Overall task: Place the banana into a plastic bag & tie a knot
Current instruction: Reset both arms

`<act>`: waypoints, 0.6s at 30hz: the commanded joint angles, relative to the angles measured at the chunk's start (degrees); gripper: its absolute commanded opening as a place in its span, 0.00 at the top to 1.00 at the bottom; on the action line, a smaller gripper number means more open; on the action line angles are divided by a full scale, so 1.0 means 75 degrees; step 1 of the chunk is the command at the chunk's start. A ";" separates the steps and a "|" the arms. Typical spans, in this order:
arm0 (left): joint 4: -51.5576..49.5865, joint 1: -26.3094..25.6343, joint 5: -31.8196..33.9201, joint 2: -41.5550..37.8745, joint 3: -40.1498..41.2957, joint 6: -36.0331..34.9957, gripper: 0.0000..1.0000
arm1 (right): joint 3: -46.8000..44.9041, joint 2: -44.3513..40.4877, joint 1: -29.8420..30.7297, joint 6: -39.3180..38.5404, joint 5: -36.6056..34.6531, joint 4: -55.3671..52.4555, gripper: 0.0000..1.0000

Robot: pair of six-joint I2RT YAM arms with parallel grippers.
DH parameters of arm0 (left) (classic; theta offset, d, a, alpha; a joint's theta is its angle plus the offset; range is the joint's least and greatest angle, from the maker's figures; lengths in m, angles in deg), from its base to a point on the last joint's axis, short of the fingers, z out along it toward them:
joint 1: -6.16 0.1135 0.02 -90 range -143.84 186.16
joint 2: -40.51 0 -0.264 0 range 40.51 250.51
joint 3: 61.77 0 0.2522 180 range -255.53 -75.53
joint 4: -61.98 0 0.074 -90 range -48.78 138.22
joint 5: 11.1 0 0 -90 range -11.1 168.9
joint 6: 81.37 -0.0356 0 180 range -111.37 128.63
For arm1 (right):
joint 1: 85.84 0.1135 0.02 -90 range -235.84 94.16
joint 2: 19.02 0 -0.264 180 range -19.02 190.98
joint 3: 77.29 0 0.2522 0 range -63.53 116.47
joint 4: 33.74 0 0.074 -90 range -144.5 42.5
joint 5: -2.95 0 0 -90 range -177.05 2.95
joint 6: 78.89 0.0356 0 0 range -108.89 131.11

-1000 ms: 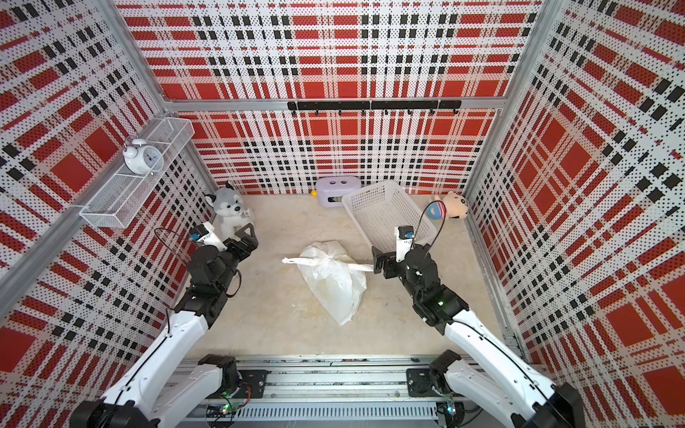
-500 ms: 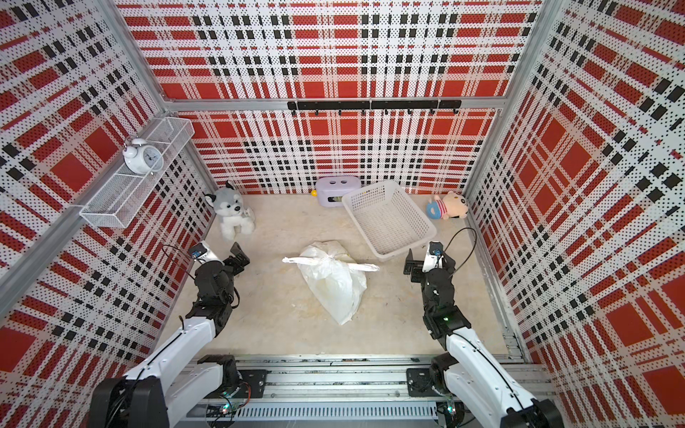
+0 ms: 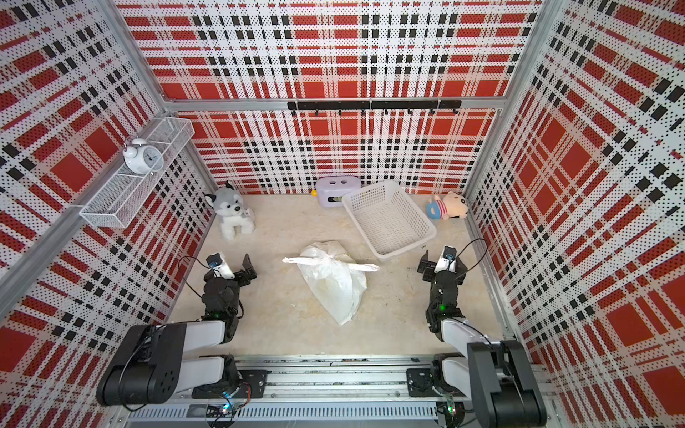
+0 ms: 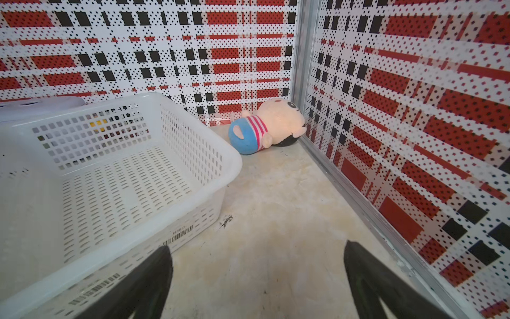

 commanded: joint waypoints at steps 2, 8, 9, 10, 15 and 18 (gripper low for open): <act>0.1401 -0.0021 -0.0077 0.0727 -0.0386 -0.0137 0.02 | -0.0261 0.1207 -0.0090 -0.0074 0.0081 0.2484 0.00; 0.2823 -0.0510 0.0565 0.1593 -0.0105 -0.0572 0.02 | -0.0524 0.3143 -0.0162 -0.0141 0.0732 0.5132 0.00; 0.3183 -0.0615 0.0655 0.1779 -0.0010 -0.0645 0.02 | -0.0515 0.2989 -0.0171 -0.0090 0.0719 0.4802 0.00; 0.3634 -0.0681 0.0711 0.1987 0.0066 -0.0777 0.02 | -0.0411 0.2819 -0.0161 -0.0057 0.0715 0.4337 0.00; 0.2790 -0.0727 0.1158 0.1968 -0.0425 -0.0693 0.02 | 0.0259 0.2824 -0.0162 -0.0378 0.1464 0.3091 0.00; 0.2702 -0.0709 0.1119 0.1954 -0.0418 -0.0641 0.02 | 0.0725 0.2851 -0.0132 -0.0646 0.1981 0.2253 0.00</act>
